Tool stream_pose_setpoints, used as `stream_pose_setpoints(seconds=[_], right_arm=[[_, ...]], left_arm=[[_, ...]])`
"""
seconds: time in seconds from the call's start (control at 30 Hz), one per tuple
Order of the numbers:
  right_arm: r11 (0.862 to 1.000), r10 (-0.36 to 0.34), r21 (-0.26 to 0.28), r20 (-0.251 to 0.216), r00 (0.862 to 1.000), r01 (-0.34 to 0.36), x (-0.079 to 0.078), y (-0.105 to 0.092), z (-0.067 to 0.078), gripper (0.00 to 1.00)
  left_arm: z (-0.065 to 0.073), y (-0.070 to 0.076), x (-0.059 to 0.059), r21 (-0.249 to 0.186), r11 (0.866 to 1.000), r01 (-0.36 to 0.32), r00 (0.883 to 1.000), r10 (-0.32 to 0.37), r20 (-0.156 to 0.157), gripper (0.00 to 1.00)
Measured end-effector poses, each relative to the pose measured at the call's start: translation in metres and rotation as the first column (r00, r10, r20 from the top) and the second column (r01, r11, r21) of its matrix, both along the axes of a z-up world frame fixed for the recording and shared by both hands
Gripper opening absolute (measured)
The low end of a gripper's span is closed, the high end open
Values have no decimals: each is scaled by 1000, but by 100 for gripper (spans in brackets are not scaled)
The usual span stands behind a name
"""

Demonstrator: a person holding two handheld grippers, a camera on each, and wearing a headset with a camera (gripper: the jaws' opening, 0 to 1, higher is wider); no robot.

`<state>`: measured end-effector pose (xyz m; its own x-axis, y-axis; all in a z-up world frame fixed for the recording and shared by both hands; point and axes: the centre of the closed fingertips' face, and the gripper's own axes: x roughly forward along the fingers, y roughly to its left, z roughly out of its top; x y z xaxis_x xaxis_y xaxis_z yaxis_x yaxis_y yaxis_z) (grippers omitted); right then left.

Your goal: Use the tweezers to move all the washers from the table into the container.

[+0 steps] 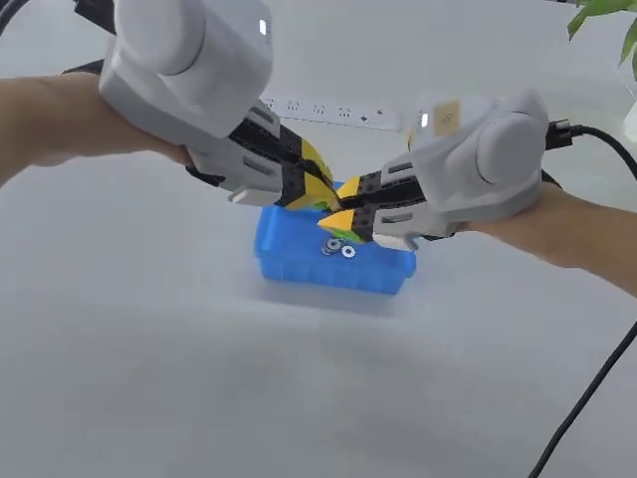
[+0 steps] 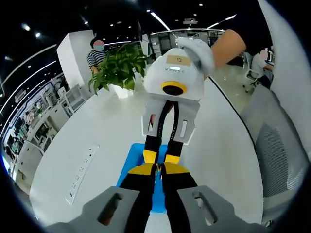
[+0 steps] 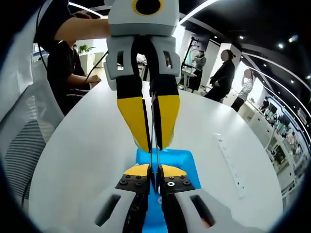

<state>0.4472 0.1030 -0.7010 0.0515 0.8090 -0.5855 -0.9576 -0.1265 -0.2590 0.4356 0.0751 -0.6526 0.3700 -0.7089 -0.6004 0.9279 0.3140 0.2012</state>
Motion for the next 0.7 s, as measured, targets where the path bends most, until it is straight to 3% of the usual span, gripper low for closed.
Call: stream_pose_setpoints(seconds=[0.1,0.37,0.47,0.7], right_arm=[[999,29,-25,44,999,-28,-7,-3,4,8],[997,53,-59,44,998,-51,-32,-12,14,7],[996,61,-74,46,997,-58,-41,-15,14,7],[992,66,-106,29,997,-62,-55,-24,7,7]], left_arm=[[0,4,-7,1,1000,1,1000,-1,5,9],[1,6,-26,-24,1000,14,1000,-13,6,9],[0,4,-34,-16,999,38,999,-38,9,9],[-19,-1,-46,38,997,68,998,-69,6,9]])
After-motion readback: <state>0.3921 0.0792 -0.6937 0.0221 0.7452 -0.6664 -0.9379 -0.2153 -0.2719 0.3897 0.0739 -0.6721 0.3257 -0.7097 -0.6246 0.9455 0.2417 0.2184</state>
